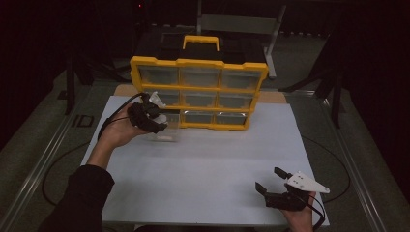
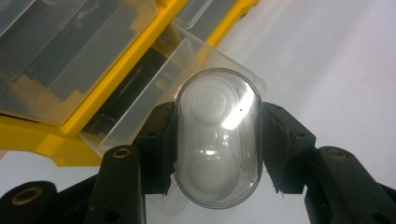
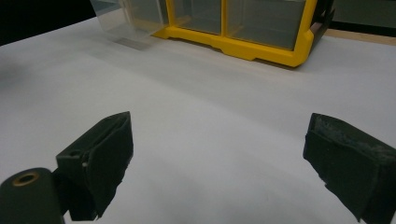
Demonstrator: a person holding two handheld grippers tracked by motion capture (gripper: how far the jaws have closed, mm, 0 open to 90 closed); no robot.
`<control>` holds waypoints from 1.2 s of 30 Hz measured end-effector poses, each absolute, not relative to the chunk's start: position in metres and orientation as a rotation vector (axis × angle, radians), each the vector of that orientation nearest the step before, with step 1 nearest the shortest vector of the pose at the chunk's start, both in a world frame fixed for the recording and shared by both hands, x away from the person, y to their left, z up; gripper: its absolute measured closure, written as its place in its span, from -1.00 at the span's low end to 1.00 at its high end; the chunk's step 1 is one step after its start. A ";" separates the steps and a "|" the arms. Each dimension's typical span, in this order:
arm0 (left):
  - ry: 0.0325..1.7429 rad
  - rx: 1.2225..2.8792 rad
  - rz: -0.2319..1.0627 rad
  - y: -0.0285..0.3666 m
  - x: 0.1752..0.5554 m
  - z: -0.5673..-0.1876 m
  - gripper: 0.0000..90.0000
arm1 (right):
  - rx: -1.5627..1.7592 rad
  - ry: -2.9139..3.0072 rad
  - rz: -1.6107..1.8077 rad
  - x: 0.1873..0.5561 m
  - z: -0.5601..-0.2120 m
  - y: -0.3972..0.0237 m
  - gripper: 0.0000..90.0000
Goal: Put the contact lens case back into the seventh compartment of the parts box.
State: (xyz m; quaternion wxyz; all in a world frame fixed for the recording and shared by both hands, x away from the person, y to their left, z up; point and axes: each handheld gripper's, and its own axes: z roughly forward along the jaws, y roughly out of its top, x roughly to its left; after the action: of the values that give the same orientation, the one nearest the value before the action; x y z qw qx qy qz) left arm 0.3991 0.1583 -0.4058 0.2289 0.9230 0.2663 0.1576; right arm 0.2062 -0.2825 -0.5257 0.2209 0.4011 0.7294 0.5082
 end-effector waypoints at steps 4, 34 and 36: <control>0.758 2.539 0.438 0.159 0.402 -0.408 0.10 | 1.112 2.017 1.403 0.206 -0.526 -0.283 -0.81; 0.912 2.486 0.495 0.165 0.419 -0.414 0.10 | 1.118 2.021 1.402 0.207 -0.527 -0.283 -0.81; 0.912 2.487 0.496 0.165 0.420 -0.415 0.10 | 1.117 2.023 1.399 0.207 -0.527 -0.283 -0.81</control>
State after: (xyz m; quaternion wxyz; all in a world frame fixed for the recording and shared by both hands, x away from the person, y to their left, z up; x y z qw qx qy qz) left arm 0.4197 0.1649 -0.4151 0.2212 0.8999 0.3301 0.1796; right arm 0.2072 -0.2829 -0.5265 0.2182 0.4033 0.7309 0.5055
